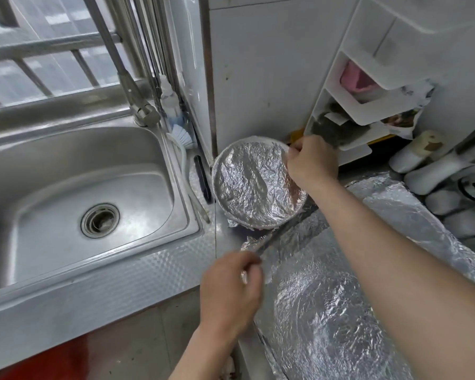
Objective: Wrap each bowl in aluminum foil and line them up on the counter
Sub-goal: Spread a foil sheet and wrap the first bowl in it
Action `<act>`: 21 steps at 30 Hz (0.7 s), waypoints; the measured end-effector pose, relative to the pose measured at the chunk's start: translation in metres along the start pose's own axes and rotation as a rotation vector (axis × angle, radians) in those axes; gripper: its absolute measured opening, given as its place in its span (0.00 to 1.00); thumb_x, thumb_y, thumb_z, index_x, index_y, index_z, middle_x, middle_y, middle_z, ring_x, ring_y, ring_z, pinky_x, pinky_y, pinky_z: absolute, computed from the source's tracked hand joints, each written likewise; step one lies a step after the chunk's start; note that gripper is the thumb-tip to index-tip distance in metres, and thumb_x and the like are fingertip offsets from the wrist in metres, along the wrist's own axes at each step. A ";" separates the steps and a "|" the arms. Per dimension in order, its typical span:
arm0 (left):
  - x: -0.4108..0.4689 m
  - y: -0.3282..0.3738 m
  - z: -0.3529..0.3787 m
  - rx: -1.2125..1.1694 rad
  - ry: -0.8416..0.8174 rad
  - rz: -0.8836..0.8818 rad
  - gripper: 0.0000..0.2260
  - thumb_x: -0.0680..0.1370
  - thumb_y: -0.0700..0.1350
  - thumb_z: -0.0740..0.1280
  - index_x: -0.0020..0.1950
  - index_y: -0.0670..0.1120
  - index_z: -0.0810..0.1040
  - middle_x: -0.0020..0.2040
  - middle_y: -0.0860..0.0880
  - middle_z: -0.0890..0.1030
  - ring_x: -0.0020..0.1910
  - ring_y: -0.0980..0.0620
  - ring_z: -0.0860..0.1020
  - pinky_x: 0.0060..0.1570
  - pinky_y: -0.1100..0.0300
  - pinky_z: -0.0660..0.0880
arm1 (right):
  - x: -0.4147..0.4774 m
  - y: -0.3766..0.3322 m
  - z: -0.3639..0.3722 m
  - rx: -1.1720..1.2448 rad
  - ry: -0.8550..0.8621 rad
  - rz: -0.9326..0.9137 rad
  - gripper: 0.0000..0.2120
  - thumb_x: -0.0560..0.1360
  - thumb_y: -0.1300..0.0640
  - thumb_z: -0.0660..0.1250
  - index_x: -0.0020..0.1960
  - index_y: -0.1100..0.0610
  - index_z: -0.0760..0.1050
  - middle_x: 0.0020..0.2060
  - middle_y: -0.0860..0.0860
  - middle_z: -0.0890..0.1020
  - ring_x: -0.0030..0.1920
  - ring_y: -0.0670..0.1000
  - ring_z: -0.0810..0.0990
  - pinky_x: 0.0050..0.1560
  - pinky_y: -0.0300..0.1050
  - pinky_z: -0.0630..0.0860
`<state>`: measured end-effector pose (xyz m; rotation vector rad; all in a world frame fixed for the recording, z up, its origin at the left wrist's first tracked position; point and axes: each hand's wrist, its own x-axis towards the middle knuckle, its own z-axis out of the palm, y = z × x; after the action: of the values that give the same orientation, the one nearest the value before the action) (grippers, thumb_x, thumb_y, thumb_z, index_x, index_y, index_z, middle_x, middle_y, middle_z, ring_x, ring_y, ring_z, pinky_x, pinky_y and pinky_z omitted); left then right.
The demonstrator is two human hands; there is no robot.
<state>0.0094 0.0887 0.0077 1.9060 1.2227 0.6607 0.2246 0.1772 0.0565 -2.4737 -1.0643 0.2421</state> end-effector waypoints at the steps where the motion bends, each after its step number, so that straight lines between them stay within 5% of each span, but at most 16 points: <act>1: 0.006 0.001 -0.006 -0.170 0.080 -0.165 0.07 0.74 0.44 0.64 0.43 0.50 0.81 0.39 0.57 0.82 0.39 0.59 0.79 0.41 0.62 0.77 | 0.001 -0.002 0.000 -0.014 0.008 -0.036 0.09 0.78 0.56 0.63 0.51 0.59 0.80 0.49 0.56 0.82 0.51 0.59 0.78 0.43 0.46 0.69; 4: 0.035 0.003 -0.024 -0.742 0.188 -0.593 0.09 0.77 0.36 0.66 0.54 0.47 0.74 0.48 0.46 0.80 0.45 0.47 0.81 0.47 0.56 0.79 | 0.002 -0.006 0.001 -0.041 0.008 -0.094 0.10 0.79 0.56 0.63 0.53 0.60 0.80 0.50 0.56 0.82 0.51 0.58 0.78 0.42 0.44 0.66; 6: 0.053 0.004 -0.026 -0.927 0.106 -0.689 0.14 0.79 0.39 0.65 0.64 0.48 0.70 0.54 0.43 0.81 0.49 0.45 0.83 0.53 0.53 0.79 | 0.002 -0.004 0.006 -0.047 -0.009 -0.092 0.10 0.79 0.56 0.63 0.54 0.60 0.80 0.51 0.56 0.82 0.53 0.58 0.78 0.42 0.43 0.66; 8: 0.065 0.005 -0.021 -1.060 0.018 -0.741 0.17 0.80 0.40 0.65 0.67 0.49 0.68 0.47 0.46 0.85 0.45 0.47 0.84 0.53 0.51 0.79 | -0.001 -0.002 0.012 -0.008 -0.044 -0.045 0.09 0.79 0.56 0.64 0.54 0.60 0.79 0.51 0.56 0.81 0.53 0.58 0.77 0.42 0.43 0.64; 11: 0.077 -0.002 -0.013 -1.105 -0.030 -0.781 0.18 0.80 0.39 0.63 0.70 0.46 0.66 0.41 0.48 0.86 0.42 0.48 0.84 0.53 0.48 0.78 | -0.003 0.004 0.020 0.079 -0.069 0.012 0.09 0.79 0.56 0.63 0.54 0.60 0.77 0.51 0.55 0.80 0.49 0.55 0.75 0.42 0.43 0.64; 17: 0.083 -0.004 -0.004 -1.028 -0.036 -0.803 0.17 0.80 0.37 0.62 0.69 0.45 0.69 0.50 0.42 0.84 0.48 0.43 0.83 0.55 0.43 0.77 | 0.003 0.020 0.023 0.110 -0.227 -0.048 0.13 0.81 0.57 0.57 0.57 0.61 0.77 0.52 0.57 0.81 0.45 0.55 0.75 0.40 0.44 0.68; 21: 0.086 -0.006 0.000 -1.023 -0.019 -0.794 0.19 0.79 0.37 0.63 0.70 0.44 0.68 0.54 0.42 0.83 0.49 0.44 0.84 0.51 0.45 0.81 | -0.007 0.027 0.022 0.239 -0.381 -0.028 0.22 0.83 0.53 0.54 0.75 0.57 0.62 0.71 0.54 0.69 0.68 0.55 0.69 0.63 0.45 0.66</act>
<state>0.0414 0.1689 0.0046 0.5204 1.1572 0.6256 0.2301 0.1621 0.0241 -2.2447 -1.1391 0.8084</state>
